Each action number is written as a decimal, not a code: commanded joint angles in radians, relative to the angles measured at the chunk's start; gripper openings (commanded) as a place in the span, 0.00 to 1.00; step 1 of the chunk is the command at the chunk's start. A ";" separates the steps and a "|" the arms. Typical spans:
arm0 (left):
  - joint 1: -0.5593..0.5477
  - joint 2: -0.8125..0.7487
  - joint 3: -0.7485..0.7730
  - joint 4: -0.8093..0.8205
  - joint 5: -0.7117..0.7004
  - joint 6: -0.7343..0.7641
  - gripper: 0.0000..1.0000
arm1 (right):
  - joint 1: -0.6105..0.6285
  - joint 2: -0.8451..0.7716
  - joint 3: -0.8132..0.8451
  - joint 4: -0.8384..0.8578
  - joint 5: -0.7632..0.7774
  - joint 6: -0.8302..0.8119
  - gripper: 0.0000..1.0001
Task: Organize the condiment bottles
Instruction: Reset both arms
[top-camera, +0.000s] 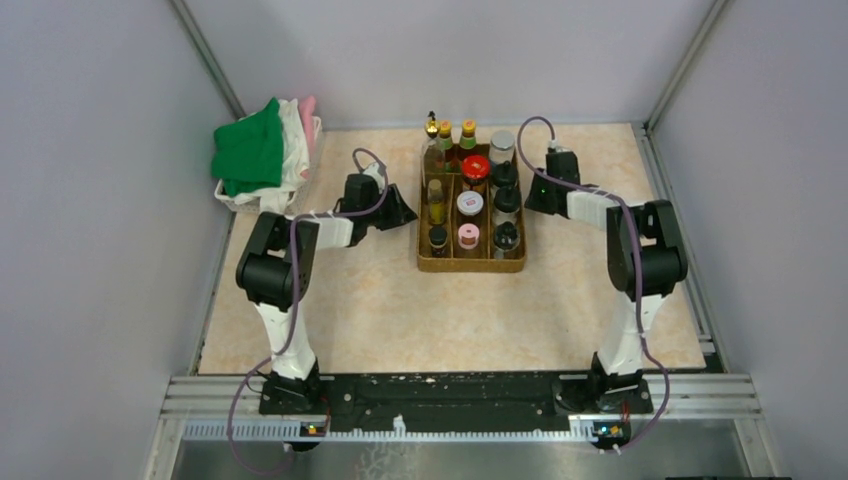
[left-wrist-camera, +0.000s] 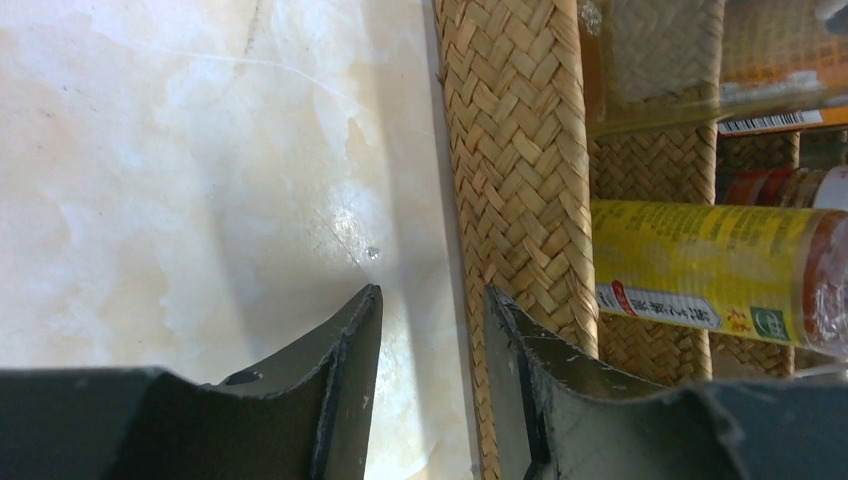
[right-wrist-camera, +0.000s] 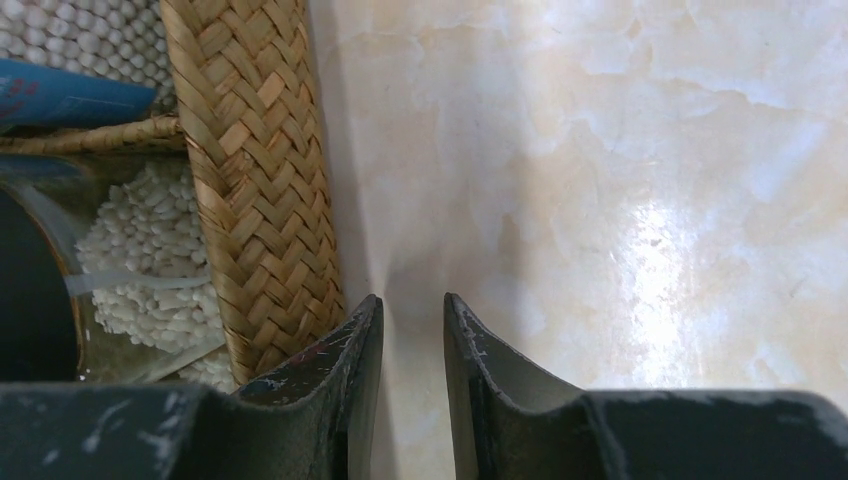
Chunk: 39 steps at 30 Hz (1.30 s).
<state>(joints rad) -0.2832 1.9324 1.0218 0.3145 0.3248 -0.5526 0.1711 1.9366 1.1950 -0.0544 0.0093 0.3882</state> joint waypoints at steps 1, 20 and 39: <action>-0.019 -0.069 -0.024 0.056 0.019 -0.014 0.48 | -0.007 0.022 0.051 -0.002 -0.035 -0.008 0.29; -0.077 -0.087 -0.051 0.071 0.004 -0.041 0.47 | 0.016 0.018 0.034 0.041 -0.093 -0.028 0.30; -0.037 -0.704 -0.011 -0.451 -0.063 0.262 0.56 | 0.003 -0.753 -0.203 -0.254 -0.145 -0.059 0.55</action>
<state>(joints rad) -0.3077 1.4021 1.0279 -0.0212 0.2241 -0.3603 0.1482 1.3426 1.0416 -0.1955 -0.0040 0.3405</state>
